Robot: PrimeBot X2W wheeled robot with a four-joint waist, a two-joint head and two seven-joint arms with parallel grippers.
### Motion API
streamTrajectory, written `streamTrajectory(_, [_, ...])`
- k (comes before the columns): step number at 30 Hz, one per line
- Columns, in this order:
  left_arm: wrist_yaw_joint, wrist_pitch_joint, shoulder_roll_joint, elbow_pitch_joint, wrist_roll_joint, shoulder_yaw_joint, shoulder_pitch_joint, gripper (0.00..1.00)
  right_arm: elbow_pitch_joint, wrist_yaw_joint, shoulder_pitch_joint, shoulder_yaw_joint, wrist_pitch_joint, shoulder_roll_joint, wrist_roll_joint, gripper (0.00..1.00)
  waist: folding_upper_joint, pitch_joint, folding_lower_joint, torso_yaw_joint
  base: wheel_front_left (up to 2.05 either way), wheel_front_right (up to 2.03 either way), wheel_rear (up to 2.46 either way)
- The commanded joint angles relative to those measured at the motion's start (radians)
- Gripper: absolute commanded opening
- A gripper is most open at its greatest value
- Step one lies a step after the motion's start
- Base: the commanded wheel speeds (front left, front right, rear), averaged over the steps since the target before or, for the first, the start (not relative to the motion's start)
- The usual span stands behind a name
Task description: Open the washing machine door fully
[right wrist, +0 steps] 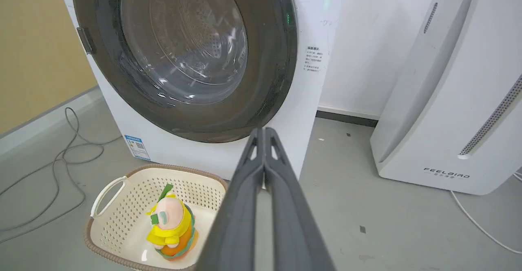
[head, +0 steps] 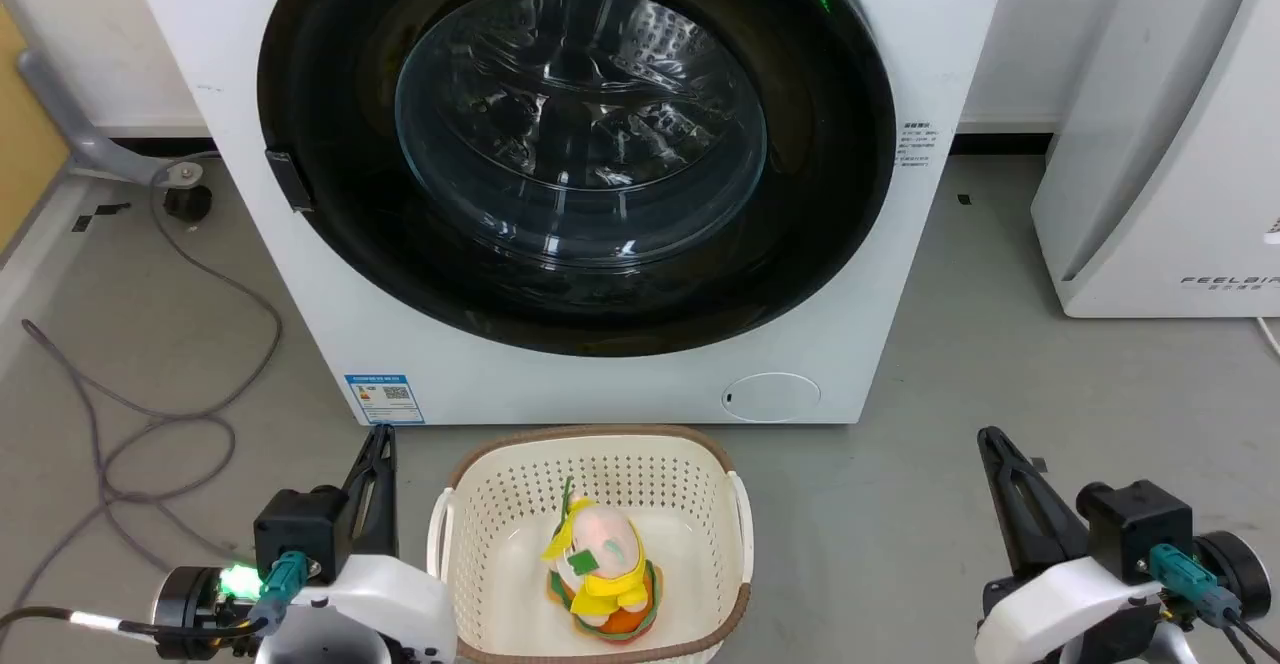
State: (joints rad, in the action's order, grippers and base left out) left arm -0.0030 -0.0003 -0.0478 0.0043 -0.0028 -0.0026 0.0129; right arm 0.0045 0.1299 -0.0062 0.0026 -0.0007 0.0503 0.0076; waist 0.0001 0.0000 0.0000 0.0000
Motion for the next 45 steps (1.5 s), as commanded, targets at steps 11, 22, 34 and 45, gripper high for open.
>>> streamTrajectory(11, [0.000, 0.000, 0.000, 0.001, 0.000, -0.001, 0.000, 0.00, 0.001, 0.000, 0.000, 0.000, 0.000, 0.000, 0.001, 0.00, -0.0001, 0.000, 0.0000, 0.000, 0.00, 0.00, 0.00])
streamTrajectory(22, [-0.004, -0.022, 0.000, 0.030, -0.020, -0.012, 0.009, 1.00, 0.027, 0.000, 0.002, -0.006, -0.020, 0.000, 0.023, 0.00, -0.0001, 0.000, 0.0000, -0.001, 0.00, 0.00, 0.00])
streamTrajectory(34, [-0.007, -0.048, 0.000, 0.046, -0.040, -0.021, 0.018, 1.00, 0.059, 0.000, -0.002, -0.016, -0.046, 0.000, 0.072, 0.00, -0.0001, 0.000, 0.0000, -0.002, 0.00, 0.00, 0.00])
streamTrajectory(45, [-0.010, -0.069, 0.000, 0.058, -0.055, -0.020, 0.027, 1.00, 0.092, 0.000, -0.019, -0.021, -0.068, 0.000, 0.234, 0.00, -0.0001, -0.001, 0.0000, -0.001, 0.00, 0.00, 0.00])
